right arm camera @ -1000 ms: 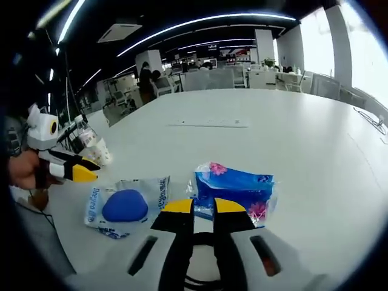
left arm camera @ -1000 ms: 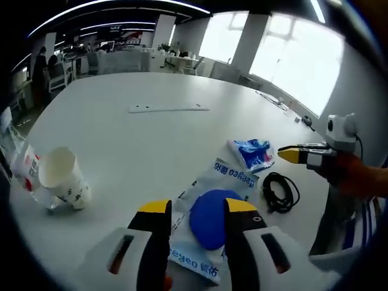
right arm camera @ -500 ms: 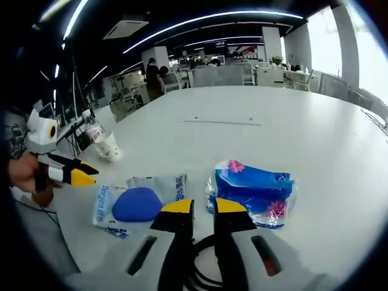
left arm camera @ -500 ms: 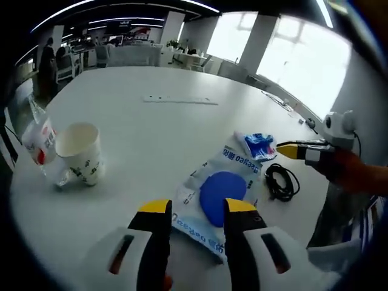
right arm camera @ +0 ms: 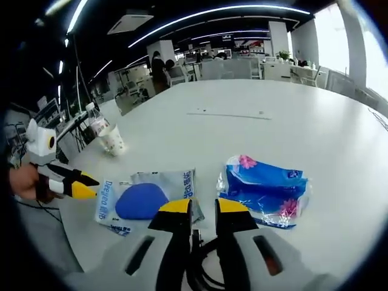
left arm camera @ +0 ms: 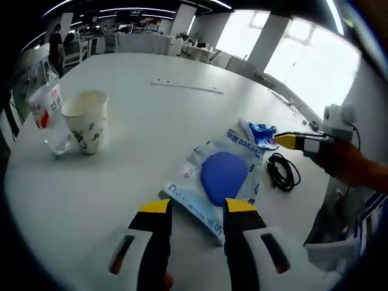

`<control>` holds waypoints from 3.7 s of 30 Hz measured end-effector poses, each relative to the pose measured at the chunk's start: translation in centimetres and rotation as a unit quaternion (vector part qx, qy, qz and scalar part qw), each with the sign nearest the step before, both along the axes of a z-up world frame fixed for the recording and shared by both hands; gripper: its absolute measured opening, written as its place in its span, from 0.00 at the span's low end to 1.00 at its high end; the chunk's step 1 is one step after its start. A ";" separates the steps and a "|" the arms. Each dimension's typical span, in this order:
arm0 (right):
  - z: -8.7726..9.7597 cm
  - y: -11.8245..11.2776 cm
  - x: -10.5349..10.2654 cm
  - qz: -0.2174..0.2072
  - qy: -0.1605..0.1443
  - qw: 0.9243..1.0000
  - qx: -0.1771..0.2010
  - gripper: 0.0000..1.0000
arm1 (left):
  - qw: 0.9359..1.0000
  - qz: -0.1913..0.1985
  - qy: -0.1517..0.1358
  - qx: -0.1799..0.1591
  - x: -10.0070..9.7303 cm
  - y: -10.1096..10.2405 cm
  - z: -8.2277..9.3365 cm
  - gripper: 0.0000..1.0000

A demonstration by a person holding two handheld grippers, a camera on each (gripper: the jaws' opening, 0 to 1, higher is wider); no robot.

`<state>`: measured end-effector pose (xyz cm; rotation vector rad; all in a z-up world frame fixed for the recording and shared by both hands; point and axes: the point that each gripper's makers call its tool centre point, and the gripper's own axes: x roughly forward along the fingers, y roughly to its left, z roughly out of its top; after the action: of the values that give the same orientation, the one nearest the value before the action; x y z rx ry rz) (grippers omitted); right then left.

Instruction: Arrange the tabletop items into an orderly group along one side of the table until the central work area is clear of visible clutter.

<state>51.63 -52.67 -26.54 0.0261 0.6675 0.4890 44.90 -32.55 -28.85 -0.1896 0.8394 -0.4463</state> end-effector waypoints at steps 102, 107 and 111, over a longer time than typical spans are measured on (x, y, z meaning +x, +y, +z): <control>-0.2 7.2 -1.1 -0.012 0.053 0.997 0.047 0.00 | 1.000 0.021 -0.013 0.019 8.6 4.5 0.1 0.00; -0.6 8.1 -0.2 -0.002 0.056 0.997 0.047 0.00 | 0.999 0.043 -0.009 0.019 9.4 5.5 0.0 0.00; -1.2 8.8 0.4 0.004 0.062 0.997 0.048 0.00 | 0.998 0.056 -0.002 0.022 9.5 6.2 -0.5 0.00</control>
<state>52.06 -43.88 -27.72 0.1440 0.7648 0.5304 54.45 -26.37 -29.38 -0.1938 0.8302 -0.3219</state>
